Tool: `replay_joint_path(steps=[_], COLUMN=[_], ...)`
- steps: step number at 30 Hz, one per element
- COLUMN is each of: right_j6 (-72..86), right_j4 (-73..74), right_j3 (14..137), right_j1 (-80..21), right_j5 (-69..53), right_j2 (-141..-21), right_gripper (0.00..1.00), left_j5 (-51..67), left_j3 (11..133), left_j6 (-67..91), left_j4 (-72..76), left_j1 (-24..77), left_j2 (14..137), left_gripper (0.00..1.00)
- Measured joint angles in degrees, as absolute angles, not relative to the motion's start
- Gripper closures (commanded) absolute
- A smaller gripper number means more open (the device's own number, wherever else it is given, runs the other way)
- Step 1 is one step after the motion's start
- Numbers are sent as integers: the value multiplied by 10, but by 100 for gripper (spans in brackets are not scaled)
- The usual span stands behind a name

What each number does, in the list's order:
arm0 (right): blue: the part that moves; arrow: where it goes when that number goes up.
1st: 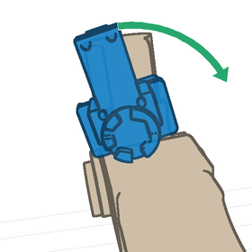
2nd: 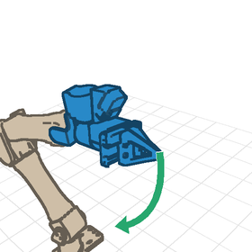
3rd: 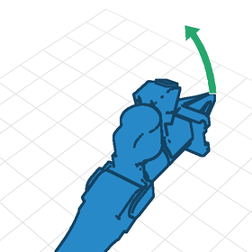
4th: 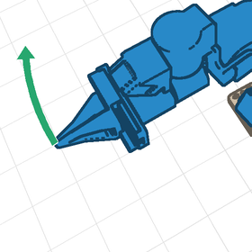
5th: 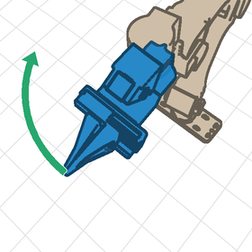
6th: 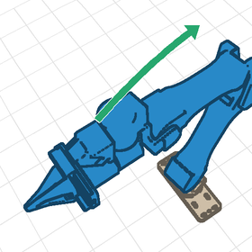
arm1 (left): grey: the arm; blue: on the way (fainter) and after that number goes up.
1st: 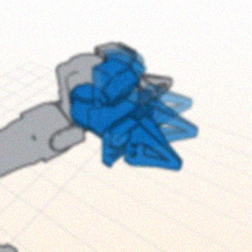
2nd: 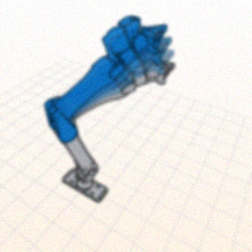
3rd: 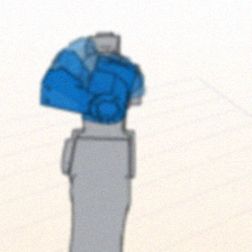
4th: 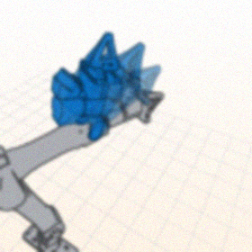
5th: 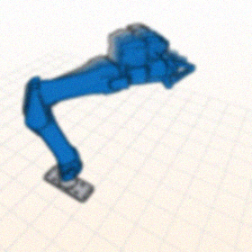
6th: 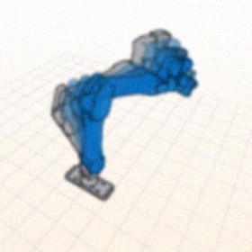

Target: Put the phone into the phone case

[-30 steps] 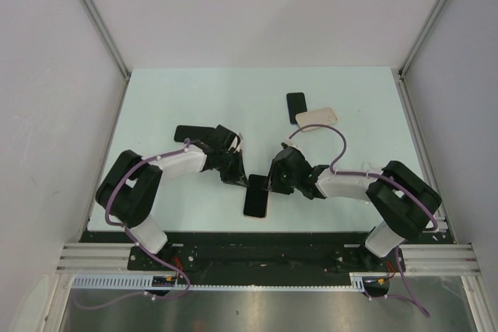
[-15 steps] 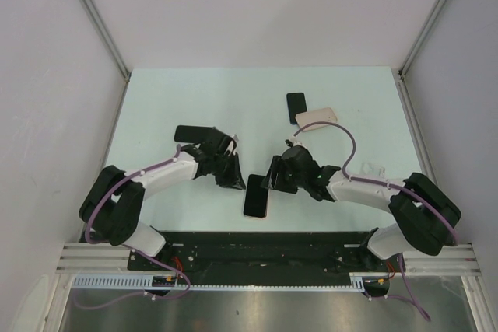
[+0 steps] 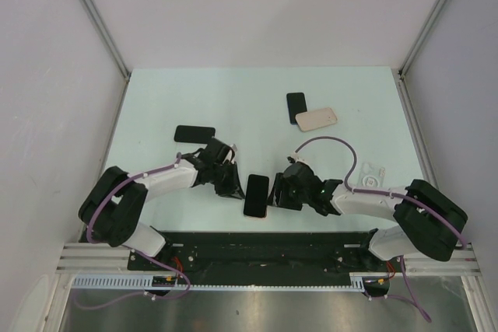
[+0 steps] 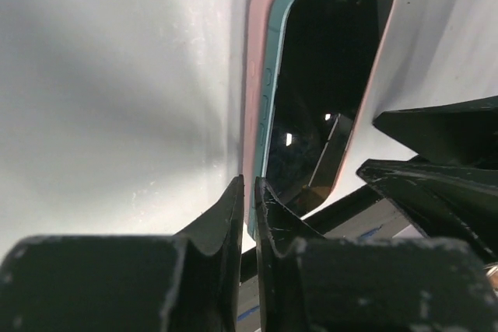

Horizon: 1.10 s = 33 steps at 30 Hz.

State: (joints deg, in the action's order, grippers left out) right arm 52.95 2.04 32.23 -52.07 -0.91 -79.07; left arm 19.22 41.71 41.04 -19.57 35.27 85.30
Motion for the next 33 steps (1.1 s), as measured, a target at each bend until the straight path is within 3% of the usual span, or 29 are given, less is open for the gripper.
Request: replay_joint_path(steps=[8, 17, 24, 33], right_j6=[553, 571, 579, 576], right_j4=[-2, -2, 1, 4], right_j3=[322, 319, 319, 317], right_j1=[-551, -562, -564, -560], right_j5=[-1, 22, 29, 31], right_j2=[-802, -810, -810, -783], right_gripper=[48, 67, 65, 51], left_j5=[204, 203, 202, 167], left_j3=[416, 411, 408, 437], left_j6=[428, 453, 466, 450], left_j4=[-169, -154, -150, -195], left_j1=[379, 403, 404, 422], left_j2=[861, 866, 866, 866], left_gripper=[92, 98, 97, 84])
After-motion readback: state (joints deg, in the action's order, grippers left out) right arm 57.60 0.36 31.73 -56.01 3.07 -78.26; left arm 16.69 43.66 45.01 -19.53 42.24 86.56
